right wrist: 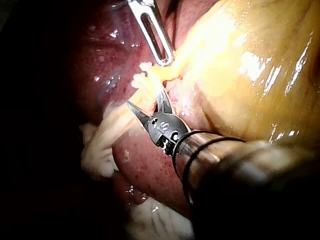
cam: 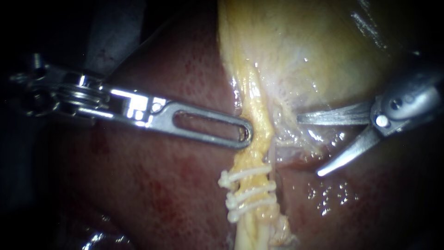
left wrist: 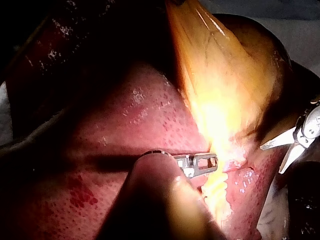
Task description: Go to the cutting position left tube
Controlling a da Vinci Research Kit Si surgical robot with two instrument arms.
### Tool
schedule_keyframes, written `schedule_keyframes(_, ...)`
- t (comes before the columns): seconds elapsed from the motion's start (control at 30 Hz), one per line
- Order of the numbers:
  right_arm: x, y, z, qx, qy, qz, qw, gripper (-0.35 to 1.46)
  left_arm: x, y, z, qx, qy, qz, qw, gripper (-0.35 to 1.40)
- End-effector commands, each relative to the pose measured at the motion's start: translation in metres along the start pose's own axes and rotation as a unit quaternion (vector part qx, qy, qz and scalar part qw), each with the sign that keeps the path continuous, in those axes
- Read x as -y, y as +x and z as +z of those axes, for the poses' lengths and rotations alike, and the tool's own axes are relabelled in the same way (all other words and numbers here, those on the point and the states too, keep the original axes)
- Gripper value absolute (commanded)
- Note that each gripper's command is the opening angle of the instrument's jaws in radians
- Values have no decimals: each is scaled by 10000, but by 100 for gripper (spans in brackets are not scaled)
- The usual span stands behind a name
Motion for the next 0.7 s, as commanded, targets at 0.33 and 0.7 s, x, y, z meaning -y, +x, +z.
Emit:
schedule_keyframes(0.33, 1, 0, 0, 3, -1, 0, 10000, 142, 1, 0, -2, -6, 4, -4, 10000, -35)
schedule_keyframes(0.7, 4, 0, 4, 0, -1, 111, 9999, 143, 13, 7, -22, -73, 50, -23, 10000, -35)
